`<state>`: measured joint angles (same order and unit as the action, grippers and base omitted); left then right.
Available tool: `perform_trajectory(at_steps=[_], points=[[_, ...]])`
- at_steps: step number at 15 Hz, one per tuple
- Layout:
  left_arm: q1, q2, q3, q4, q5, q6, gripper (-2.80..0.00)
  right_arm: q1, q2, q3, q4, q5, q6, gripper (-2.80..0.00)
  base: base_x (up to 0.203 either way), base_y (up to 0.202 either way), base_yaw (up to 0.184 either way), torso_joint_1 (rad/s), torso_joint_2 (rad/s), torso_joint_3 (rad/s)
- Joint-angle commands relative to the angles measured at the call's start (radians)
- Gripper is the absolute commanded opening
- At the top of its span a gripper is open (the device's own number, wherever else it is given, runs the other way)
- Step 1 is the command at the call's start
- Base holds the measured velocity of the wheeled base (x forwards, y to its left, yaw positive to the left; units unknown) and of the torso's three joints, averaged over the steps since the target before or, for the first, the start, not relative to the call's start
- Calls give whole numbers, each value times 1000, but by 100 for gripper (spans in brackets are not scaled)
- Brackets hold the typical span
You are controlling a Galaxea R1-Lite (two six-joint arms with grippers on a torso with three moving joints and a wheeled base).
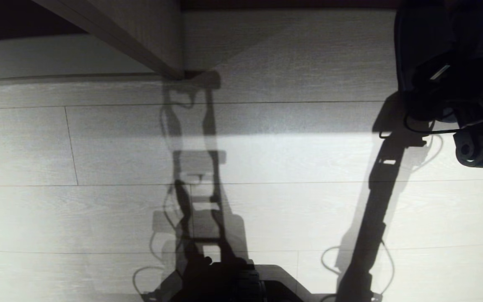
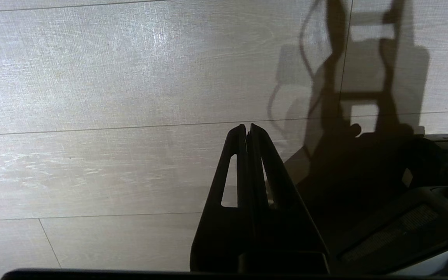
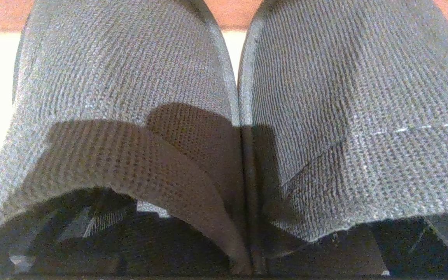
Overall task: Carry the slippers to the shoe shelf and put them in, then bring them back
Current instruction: Pick up the slippers on the floor
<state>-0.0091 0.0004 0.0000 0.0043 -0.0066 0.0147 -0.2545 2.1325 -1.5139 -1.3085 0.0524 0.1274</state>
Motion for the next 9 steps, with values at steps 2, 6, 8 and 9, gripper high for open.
perform_trajectory(at_steps=[2, 6, 8, 9], points=[[0, 0, 0, 0, 0, -1, -280, 0, 24, -40, -8, -2, -2, 0, 0, 0, 0, 0, 0, 0], [0, 0, 0, 0, 0, -1, -280, 0, 29, -49, -3, -2, -2, 0, 0, 0, 0, 0, 0, 0], [0, 0, 0, 0, -1, -1, -280, 0, 26, -46, -2, -2, -2, 0, 0, 0, 0, 0, 0, 0], [0, 0, 0, 0, 0, 1, -280, 0, 18, -39, -3, -3, 0, 0, 0, 0, 0, 0, 0, 0]])
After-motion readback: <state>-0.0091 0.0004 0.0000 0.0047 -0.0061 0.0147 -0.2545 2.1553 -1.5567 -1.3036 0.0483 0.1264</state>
